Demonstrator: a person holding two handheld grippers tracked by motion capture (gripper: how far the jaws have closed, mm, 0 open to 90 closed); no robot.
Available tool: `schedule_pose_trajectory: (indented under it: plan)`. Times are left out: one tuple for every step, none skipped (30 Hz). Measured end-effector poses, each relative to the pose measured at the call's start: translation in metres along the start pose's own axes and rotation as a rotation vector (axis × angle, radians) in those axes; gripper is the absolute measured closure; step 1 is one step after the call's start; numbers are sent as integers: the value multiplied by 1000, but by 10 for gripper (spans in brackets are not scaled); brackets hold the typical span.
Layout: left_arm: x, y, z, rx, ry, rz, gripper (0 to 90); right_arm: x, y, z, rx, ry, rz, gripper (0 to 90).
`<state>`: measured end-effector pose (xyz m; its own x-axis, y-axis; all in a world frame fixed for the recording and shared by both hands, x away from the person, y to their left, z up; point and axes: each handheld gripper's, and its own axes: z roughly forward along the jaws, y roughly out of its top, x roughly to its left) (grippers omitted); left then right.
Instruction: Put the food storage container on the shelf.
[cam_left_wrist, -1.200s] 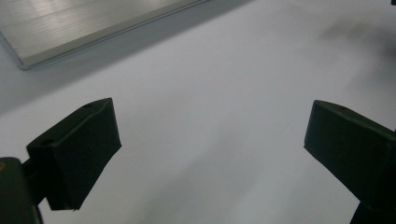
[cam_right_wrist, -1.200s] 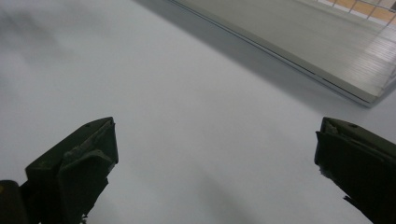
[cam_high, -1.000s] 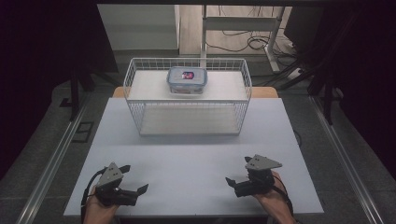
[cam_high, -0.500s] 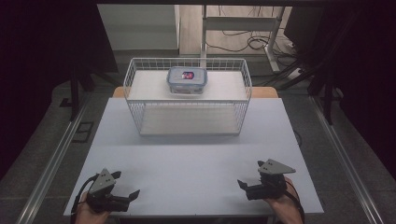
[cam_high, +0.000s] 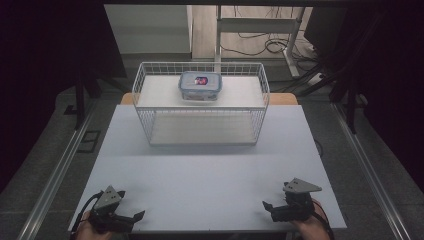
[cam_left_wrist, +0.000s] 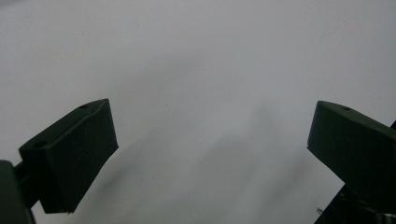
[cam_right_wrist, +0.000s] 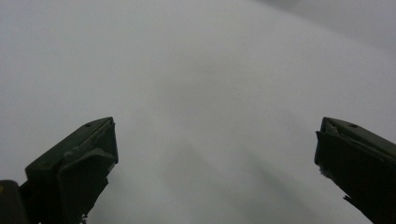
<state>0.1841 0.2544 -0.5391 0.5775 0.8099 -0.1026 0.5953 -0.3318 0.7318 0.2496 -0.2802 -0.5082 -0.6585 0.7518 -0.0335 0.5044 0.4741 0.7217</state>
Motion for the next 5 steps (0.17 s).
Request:
schedule_pose_trajectory:
  plan:
    - [0, 0, 0, -2, -2, -4, 10, 0, -1, 1, 15, 5, 3, 0]
    - [1, 0, 0, 0, -5, -8, 9, 0, -1, 2, 22, 8, 4, 0]
    - [1, 0, 0, 1, -7, -13, 9, 0, -1, 2, 21, 7, 5, 0]
    - [2, 0, 0, -2, -11, -18, 9, 0, -1, 2, 20, 6, 3, 0]
    - [2, 0, 0, -3, -15, -23, 9, 0, -1, 2, 24, 5, 2, 0]
